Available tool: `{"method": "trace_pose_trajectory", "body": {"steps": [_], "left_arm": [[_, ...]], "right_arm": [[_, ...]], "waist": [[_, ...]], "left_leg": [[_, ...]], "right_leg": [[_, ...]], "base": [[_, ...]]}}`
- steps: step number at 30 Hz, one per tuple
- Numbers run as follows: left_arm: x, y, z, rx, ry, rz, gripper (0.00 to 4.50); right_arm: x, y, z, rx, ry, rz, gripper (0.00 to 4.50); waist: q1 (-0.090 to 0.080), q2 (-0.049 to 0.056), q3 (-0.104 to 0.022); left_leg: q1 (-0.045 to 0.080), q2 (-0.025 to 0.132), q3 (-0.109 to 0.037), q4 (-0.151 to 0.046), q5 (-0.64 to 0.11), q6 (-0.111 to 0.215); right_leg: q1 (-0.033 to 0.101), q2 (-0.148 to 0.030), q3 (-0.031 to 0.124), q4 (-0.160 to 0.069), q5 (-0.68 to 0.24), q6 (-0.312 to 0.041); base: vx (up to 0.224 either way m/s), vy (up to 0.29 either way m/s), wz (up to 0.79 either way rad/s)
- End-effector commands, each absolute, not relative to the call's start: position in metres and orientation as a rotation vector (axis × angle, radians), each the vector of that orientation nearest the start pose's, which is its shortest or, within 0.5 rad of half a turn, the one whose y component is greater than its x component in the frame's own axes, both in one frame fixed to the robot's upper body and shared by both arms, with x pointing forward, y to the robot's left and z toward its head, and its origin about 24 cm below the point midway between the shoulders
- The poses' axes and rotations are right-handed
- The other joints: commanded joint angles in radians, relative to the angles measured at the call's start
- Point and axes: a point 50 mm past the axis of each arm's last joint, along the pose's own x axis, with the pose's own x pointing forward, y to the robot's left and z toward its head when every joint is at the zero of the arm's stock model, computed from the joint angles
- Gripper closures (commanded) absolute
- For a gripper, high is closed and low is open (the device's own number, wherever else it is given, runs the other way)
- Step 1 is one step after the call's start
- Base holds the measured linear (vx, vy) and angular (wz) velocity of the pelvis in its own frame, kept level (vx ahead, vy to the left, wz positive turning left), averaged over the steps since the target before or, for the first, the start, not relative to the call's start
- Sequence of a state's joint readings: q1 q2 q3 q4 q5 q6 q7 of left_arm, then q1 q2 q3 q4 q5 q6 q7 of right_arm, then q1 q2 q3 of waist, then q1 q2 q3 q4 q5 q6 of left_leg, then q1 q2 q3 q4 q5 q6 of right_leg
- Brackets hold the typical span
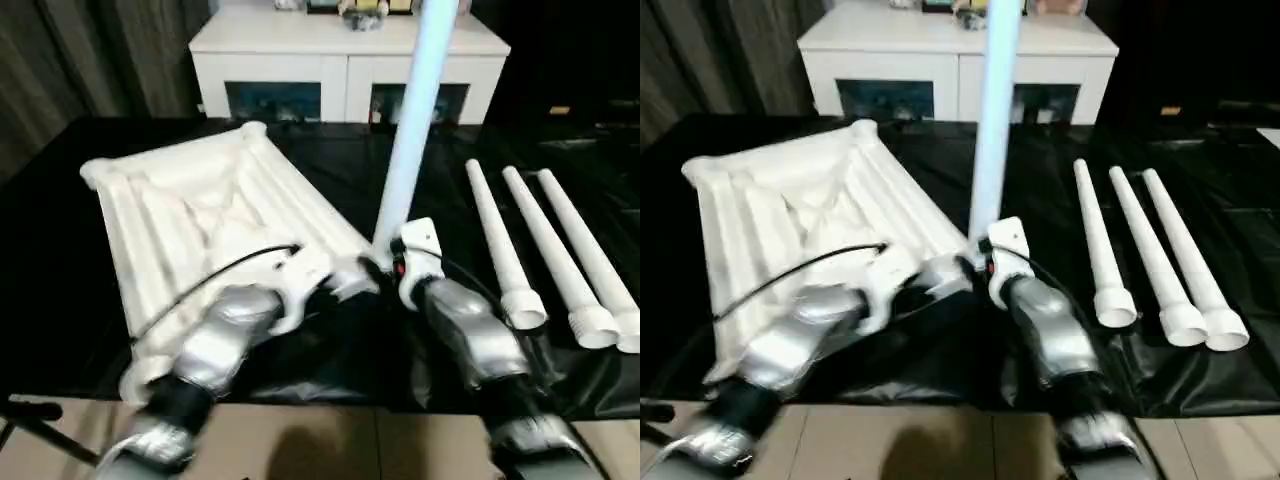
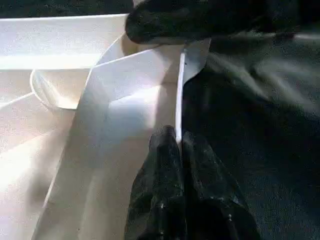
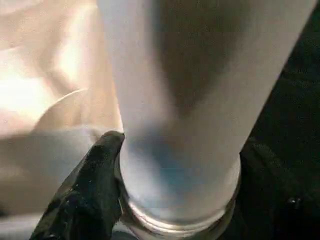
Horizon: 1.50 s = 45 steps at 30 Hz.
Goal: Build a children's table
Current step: Rotate leg to tighten
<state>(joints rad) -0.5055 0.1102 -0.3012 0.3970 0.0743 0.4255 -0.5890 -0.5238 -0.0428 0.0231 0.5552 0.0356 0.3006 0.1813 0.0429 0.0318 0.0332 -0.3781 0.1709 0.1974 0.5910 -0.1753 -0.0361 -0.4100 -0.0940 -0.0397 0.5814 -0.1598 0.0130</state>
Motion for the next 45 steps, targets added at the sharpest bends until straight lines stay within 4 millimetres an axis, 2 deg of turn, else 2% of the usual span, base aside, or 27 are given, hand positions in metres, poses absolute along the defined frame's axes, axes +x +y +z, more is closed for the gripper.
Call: {"method": "trace_pose_trajectory", "body": {"steps": [1,2,5,7,9,11,12,13,14,15,16,17,18,20,22,24,25,26,28,32,37,39,45], "left_arm": [[0.332,0.069,0.044,0.264,0.391,-0.597,4.5],[0.333,0.067,0.045,0.266,0.387,-0.593,4.5],[0.335,0.057,0.048,0.27,0.369,-0.595,4.5],[0.334,0.054,0.049,0.275,0.359,-0.615,4.5],[0.33,0.054,0.048,0.284,0.352,-0.659,4.5],[0.327,0.056,0.046,0.287,0.35,-0.691,4.5],[0.325,0.057,0.046,0.29,0.345,-0.718,4.5],[0.323,0.058,0.045,0.294,0.342,-0.744,4.5],[0.322,0.059,0.045,0.295,0.343,-0.753,4.5],[0.319,0.063,0.042,0.303,0.354,-0.774,4.5],[0.318,0.065,0.042,0.306,0.356,-0.782,4.5],[0.314,0.069,0.039,0.32,0.365,-0.816,4.5],[0.312,0.071,0.039,0.325,0.37,-0.832,4.5],[0.305,0.079,0.036,0.355,0.382,-0.89,4.5],[0.298,0.089,0.035,0.372,0.38,-0.955,4.5],[0.293,0.093,0.037,0.369,0.368,-1.001,4.5],[0.291,0.094,0.037,0.364,0.364,-1.025,4.5],[0.284,0.098,0.04,0.356,0.357,-1.101,4.5],[0.281,0.101,0.041,0.356,0.361,-1.133,4.5],[0.274,0.108,0.043,0.355,0.38,-1.203,4.5],[0.273,0.115,0.045,0.359,0.384,-1.225,4.5],[0.274,0.116,0.046,0.362,0.383,-1.222,4.5],[0.275,0.116,0.047,0.361,0.38,-1.22,4.5]], "right_arm": [[0.328,-0.09,0.006,0.007,0.488,0.242,1.78],[0.329,-0.088,0.006,0.005,0.488,0.235,1.78],[0.336,-0.078,0.011,0.034,0.463,0.221,1.78],[0.338,-0.074,0.017,0.066,0.429,0.244,1.78],[0.339,-0.072,0.024,0.079,0.384,0.287,1.08],[0.34,-0.072,0.028,0.062,0.358,0.319,1.06],[0.34,-0.073,0.03,0.065,0.348,0.336,0.96],[0.341,-0.075,0.032,0.073,0.339,0.355,0.8],[0.341,-0.075,0.032,0.075,0.337,0.364,0.67],[0.341,-0.079,0.034,0.066,0.335,0.397,0.67],[0.341,-0.08,0.034,0.06,0.336,0.405,0.61],[0.341,-0.087,0.034,0.025,0.345,0.432,0.57],[0.341,-0.09,0.033,0.007,0.351,0.443,0.48],[0.338,-0.104,0.032,-0.06,0.363,0.493,0.37],[0.335,-0.123,0.036,-0.1,0.351,0.565,0.37],[0.333,-0.131,0.041,-0.105,0.336,0.608,0.37],[0.332,-0.133,0.043,-0.105,0.329,0.632,0.37],[0.326,-0.141,0.05,-0.131,0.31,0.74,0.37],[0.322,-0.144,0.053,-0.154,0.309,0.812,0.37],[0.307,-0.153,0.058,-0.22,0.33,1.01,0.37],[0.294,-0.159,0.056,-0.284,0.387,1.164,0.37],[0.292,-0.16,0.054,-0.305,0.399,1.184,0.37],[0.298,-0.157,0.054,-0.271,0.385,1.141,0.37]], "waist": [[-0.01,-0.014,-0.043],[-0.012,-0.013,-0.045],[-0.014,-0.013,-0.048],[-0.012,-0.012,-0.05],[-0.01,-0.014,-0.052],[-0.008,-0.014,-0.055],[-0.006,-0.012,-0.055],[-0.012,-0.015,-0.053],[-0.014,-0.014,-0.056],[-0.014,-0.014,-0.058],[-0.011,-0.016,-0.061],[-0.01,-0.014,-0.06],[-0.004,-0.015,-0.062],[0.0,-0.013,-0.064],[0.008,-0.013,-0.063],[0.01,-0.012,-0.061],[0.012,-0.011,-0.06],[0.015,-0.011,-0.059],[0.021,-0.01,-0.055],[0.023,-0.014,-0.051],[0.023,-0.018,-0.052],[0.024,-0.023,-0.053],[0.023,-0.02,-0.054]], "left_leg": [[0.038,0.04,-0.037,-0.085,-0.48,-0.042],[0.031,0.04,-0.039,-0.09,-0.464,-0.04],[0.029,0.039,-0.038,-0.089,-0.471,-0.033],[0.021,0.04,-0.038,-0.092,-0.441,-0.021],[0.018,0.041,-0.034,-0.091,-0.409,-0.01],[0.013,0.041,-0.03,-0.088,-0.368,0.007],[0.012,0.042,-0.03,-0.088,-0.363,0.012],[-0.001,0.042,-0.034,-0.091,-0.345,0.02],[0.001,0.044,-0.032,-0.089,-0.335,0.022],[0.005,0.044,-0.03,-0.085,-0.324,0.023],[0.005,0.045,-0.027,-0.08,-0.287,0.034],[0.004,0.045,-0.024,-0.078,-0.254,0.047],[0.005,0.047,-0.026,-0.077,-0.233,0.048],[0.007,0.048,-0.02,-0.071,-0.174,0.074],[0.008,0.051,-0.018,-0.07,-0.168,0.087],[0.01,0.05,-0.017,-0.071,-0.169,0.089],[0.012,0.052,-0.018,-0.073,-0.193,0.083],[0.014,0.054,-0.019,-0.075,-0.212,0.075],[0.018,0.057,-0.018,-0.078,-0.246,0.064],[0.018,0.056,-0.02,-0.083,-0.292,0.039],[0.015,0.055,-0.02,-0.079,-0.275,0.047],[0.014,0.056,-0.02,-0.077,-0.26,0.054],[0.014,0.055,-0.021,-0.075,-0.239,0.06]], "right_leg": [[0.008,-0.041,0.017,-0.104,-0.567,-0.08],[0.014,-0.041,0.016,-0.102,-0.528,-0.083],[0.015,-0.044,0.017,-0.1,-0.496,-0.087],[0.022,-0.047,0.019,-0.096,-0.454,-0.094],[0.025,-0.046,0.021,-0.091,-0.405,-0.107],[0.03,-0.045,0.023,-0.084,-0.339,-0.132],[0.03,-0.047,0.023,-0.082,-0.332,-0.135],[0.04,-0.048,0.022,-0.077,-0.324,-0.137],[0.04,-0.05,0.021,-0.077,-0.332,-0.14],[0.038,-0.05,0.022,-0.077,-0.321,-0.148],[0.04,-0.051,0.024,-0.071,-0.271,-0.169],[0.04,-0.049,0.024,-0.067,-0.233,-0.186],[0.045,-0.048,0.021,-0.064,-0.216,-0.188],[0.042,-0.045,0.022,-0.056,-0.143,-0.217],[0.044,-0.045,0.022,-0.052,-0.12,-0.221],[0.041,-0.042,0.022,-0.052,-0.126,-0.231],[0.041,-0.043,0.022,-0.055,-0.154,-0.229],[0.041,-0.043,0.022,-0.055,-0.174,-0.225],[0.037,-0.042,0.025,-0.057,-0.202,-0.218],[0.037,-0.043,0.026,-0.062,-0.261,-0.203],[0.039,-0.044,0.026,-0.06,-0.245,-0.211],[0.04,-0.046,0.027,-0.059,-0.235,-0.213],[0.04,-0.045,0.026,-0.056,-0.22,-0.228]], "base": [[0.0,0.0,0.0],[0.0,0.0,0.0],[0.0,0.0,0.0],[0.0,0.0,0.0],[0.0,0.0,0.0],[0.0,0.0,0.0],[0.0,0.0,0.0],[0.0,0.0,0.0],[0.0,0.0,0.0],[0.0,0.0,0.0],[0.0,0.0,0.0],[0.0,0.0,0.0],[0.0,0.0,0.0],[0.0,0.0,0.0],[0.0,0.0,0.0],[0.0,0.0,0.0],[0.0,0.0,0.0],[0.0,0.0,0.0],[0.0,0.0,0.0],[0.0,0.0,0.0],[0.0,0.0,0.0],[0.0,0.0,0.0],[0.0,0.0,0.0]]}}
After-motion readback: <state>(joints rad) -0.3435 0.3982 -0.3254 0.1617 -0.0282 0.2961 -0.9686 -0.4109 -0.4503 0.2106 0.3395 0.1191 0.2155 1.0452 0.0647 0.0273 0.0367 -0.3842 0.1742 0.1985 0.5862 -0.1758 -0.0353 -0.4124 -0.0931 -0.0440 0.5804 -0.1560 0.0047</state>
